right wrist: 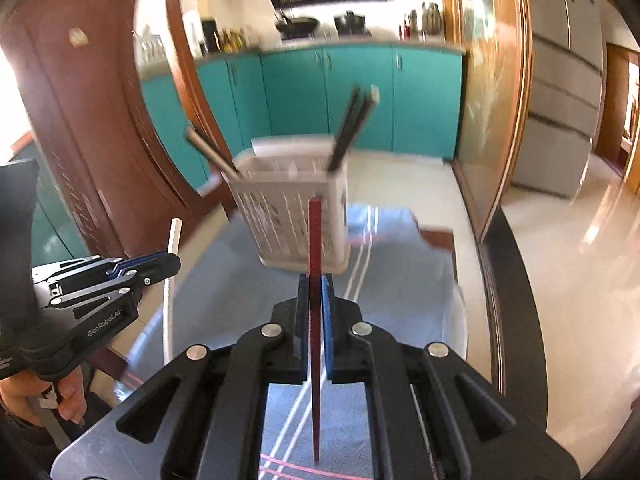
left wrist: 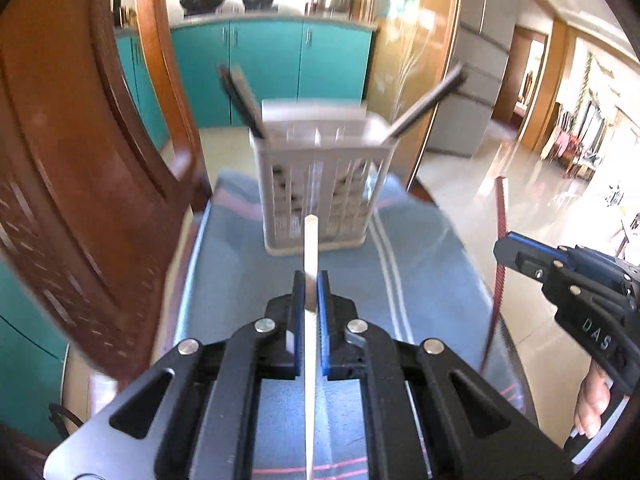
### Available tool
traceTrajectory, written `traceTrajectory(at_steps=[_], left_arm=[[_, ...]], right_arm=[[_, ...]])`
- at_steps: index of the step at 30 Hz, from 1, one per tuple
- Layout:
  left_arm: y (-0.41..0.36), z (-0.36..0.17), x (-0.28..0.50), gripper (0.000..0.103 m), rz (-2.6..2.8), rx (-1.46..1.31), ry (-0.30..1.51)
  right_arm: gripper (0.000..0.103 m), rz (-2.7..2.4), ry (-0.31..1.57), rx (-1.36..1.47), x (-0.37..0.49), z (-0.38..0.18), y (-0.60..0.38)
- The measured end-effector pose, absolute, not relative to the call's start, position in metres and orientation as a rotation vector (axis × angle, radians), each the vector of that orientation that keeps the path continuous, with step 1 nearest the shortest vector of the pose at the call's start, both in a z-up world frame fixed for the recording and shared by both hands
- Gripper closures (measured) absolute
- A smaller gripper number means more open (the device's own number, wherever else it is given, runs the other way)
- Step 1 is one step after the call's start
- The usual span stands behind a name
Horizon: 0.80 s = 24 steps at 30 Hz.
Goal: Organize utensils
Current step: 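Lift both chopsticks and lower them into the white basket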
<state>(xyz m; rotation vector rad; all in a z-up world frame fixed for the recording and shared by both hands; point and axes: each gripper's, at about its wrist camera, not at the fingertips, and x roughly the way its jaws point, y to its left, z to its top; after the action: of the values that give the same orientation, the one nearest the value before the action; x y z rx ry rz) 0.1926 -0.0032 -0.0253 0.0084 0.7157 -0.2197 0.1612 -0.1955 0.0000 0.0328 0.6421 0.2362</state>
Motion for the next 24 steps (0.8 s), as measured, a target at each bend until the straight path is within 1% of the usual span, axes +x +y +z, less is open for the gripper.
traceTrajectory(at_steps=[6, 13, 16, 20, 24], left_arm=[[0.009, 0.043, 0.186, 0.096, -0.255, -0.007, 0.59], [0.016, 0.134, 0.209, 0.096, -0.235, -0.022, 0.431], [0.01, 0.166, 0.233, 0.096, -0.197, -0.016, 0.379], [0.005, 0.176, 0.263, 0.096, -0.152, -0.02, 0.361], [0.006, 0.167, 0.285, 0.096, -0.123, -0.037, 0.369]], right_arm=[[0.096, 0.274, 0.514, 0.026, 0.158, 0.063, -0.196], [0.096, 0.271, 0.378, -0.002, 0.186, 0.135, -0.182], [0.096, 0.27, 0.354, 0.011, 0.21, 0.151, -0.177], [0.096, 0.248, 0.322, 0.022, 0.229, 0.163, -0.171], [0.096, 0.223, 0.312, 0.033, 0.254, 0.157, -0.168]])
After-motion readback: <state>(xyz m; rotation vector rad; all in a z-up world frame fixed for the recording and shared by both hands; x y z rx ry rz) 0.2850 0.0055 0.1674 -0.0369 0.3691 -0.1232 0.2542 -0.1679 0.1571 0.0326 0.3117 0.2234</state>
